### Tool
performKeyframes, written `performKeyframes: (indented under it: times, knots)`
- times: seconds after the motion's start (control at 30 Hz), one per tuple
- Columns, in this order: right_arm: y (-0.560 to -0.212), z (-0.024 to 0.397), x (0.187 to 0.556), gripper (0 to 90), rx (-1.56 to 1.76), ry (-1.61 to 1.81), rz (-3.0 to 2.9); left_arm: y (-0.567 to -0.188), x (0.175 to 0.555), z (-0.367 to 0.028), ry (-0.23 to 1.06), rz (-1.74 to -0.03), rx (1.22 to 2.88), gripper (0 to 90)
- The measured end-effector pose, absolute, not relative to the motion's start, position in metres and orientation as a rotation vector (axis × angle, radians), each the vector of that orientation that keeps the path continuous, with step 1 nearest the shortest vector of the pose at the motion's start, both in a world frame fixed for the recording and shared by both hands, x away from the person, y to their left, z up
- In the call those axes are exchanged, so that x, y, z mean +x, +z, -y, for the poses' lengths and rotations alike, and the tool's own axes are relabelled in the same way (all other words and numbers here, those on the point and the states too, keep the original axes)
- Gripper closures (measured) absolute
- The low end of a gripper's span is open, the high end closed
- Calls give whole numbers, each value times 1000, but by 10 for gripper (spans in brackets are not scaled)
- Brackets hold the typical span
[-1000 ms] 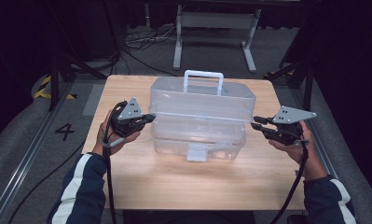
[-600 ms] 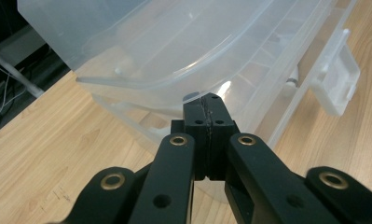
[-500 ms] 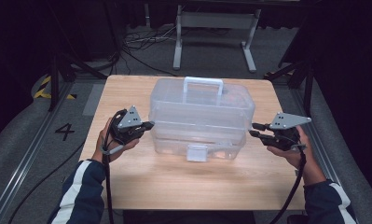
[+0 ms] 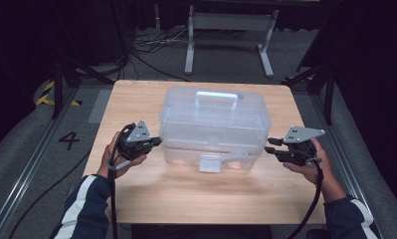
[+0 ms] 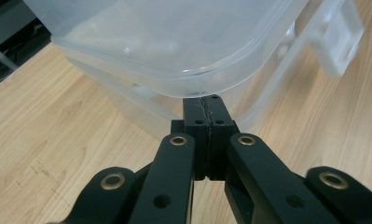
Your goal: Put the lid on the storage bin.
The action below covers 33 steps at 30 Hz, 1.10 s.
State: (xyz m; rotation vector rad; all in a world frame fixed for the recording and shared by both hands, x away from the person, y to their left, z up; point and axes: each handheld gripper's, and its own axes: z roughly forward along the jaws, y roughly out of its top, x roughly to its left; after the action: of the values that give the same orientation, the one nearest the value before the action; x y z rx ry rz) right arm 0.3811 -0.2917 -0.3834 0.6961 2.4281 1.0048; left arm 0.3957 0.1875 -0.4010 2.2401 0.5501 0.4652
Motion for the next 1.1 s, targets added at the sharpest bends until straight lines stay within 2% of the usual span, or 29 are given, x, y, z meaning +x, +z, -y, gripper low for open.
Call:
performKeyframes:
  times: [0.47, 0.73, 1.03, 1.1]
  knots:
    - [-399, 293, 375, 678, 728, 964, -2452, -420, 397, -199, 419, -604, 2243, 900]
    - [-400, 287, 370, 647, 692, 988, -2483, -438, 401, -190, 389, -598, 2302, 900]
    - [-400, 289, 373, 666, 713, 984, -2447, -440, 402, -188, 351, -588, 2284, 900]
    - [-400, 290, 374, 672, 723, 988, -2436, -439, 400, -185, 375, -578, 2307, 900]
